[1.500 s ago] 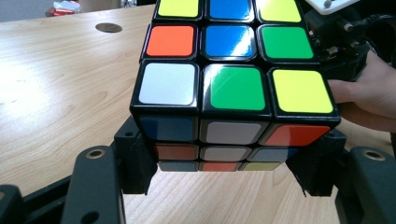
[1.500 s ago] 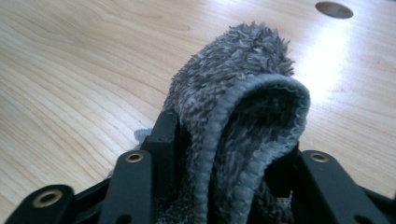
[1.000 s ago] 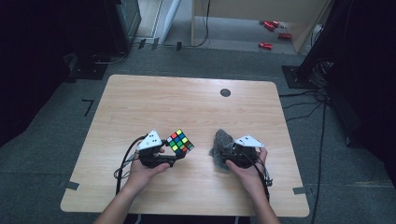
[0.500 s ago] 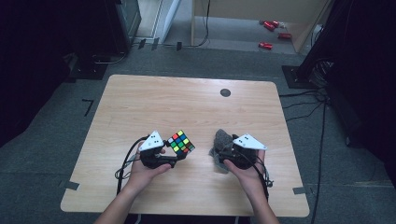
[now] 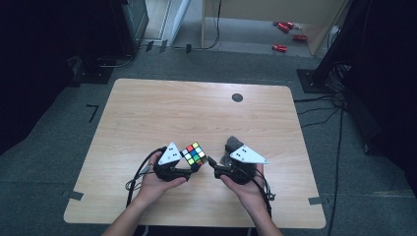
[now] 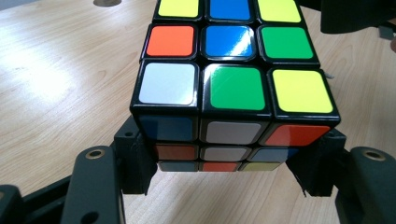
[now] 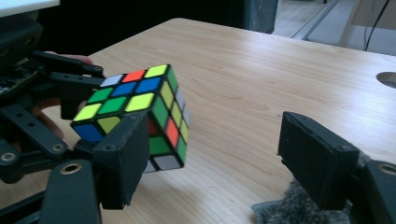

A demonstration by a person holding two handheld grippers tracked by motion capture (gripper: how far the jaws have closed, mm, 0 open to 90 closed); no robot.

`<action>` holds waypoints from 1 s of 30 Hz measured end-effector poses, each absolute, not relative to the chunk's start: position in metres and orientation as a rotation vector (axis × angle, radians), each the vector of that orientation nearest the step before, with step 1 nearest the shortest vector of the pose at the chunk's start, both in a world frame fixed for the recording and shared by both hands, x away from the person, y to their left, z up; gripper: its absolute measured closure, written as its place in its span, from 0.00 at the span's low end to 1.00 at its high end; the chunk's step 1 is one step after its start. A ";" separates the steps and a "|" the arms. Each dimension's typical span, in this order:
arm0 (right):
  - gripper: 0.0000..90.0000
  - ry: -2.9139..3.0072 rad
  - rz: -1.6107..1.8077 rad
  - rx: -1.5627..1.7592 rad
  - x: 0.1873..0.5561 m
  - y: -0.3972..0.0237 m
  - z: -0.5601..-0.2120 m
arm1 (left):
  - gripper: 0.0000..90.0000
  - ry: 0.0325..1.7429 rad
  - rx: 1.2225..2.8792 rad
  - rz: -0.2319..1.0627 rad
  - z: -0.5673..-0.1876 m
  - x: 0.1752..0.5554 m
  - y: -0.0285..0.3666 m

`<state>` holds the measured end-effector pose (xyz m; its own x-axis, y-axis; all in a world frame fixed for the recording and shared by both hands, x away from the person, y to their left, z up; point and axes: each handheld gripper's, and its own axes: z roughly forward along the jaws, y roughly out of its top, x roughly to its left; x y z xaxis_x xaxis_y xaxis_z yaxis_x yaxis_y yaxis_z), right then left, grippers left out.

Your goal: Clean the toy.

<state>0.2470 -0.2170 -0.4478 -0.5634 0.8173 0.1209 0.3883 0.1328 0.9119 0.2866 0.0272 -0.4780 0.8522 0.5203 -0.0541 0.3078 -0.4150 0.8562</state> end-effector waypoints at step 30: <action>0.29 2.046 1.395 0.899 0.243 -0.183 -0.492 | 0.39 0.709 1.832 0.050 -0.464 0.296 0.044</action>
